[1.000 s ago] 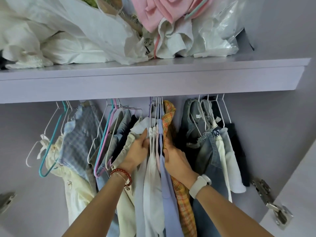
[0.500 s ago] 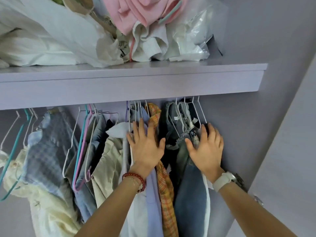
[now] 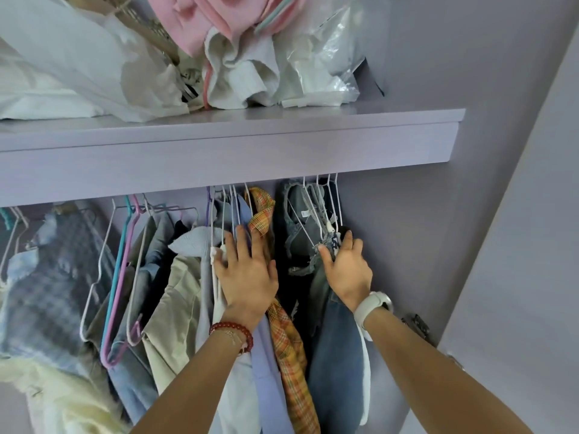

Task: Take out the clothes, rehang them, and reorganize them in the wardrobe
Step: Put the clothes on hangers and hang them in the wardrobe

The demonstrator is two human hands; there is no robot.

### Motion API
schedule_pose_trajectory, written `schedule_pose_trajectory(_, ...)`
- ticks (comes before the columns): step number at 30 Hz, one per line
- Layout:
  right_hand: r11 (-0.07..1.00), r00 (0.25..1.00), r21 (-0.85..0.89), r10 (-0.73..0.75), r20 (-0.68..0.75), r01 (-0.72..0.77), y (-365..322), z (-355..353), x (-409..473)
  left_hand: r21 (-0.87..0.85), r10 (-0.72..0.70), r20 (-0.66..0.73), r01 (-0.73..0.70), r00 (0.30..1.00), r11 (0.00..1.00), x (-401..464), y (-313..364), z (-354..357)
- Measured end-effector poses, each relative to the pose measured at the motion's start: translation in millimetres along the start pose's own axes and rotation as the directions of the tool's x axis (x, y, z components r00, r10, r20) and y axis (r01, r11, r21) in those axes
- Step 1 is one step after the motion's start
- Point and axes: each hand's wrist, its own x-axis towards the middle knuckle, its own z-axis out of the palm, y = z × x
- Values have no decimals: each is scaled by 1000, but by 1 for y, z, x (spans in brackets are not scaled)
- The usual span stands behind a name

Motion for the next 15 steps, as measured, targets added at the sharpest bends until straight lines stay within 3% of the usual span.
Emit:
schedule_pose_trajectory(5, 974, 996, 207, 91, 13, -92, -3, 3, 3, -4, 3, -5, -3, 1000, 1000, 0, -3, -1)
schedule_pose_trajectory(11, 945, 970, 263, 226, -88, -197, 2, -3, 6, -14, 6, -6, -6, 1000, 1000, -1, -3, -1)
schedule_pose_trajectory(15, 957, 973, 218, 214, -83, -192, 5, -7, 7, -6, 11, 1, -11, 1000, 1000, -2, -4, -1)
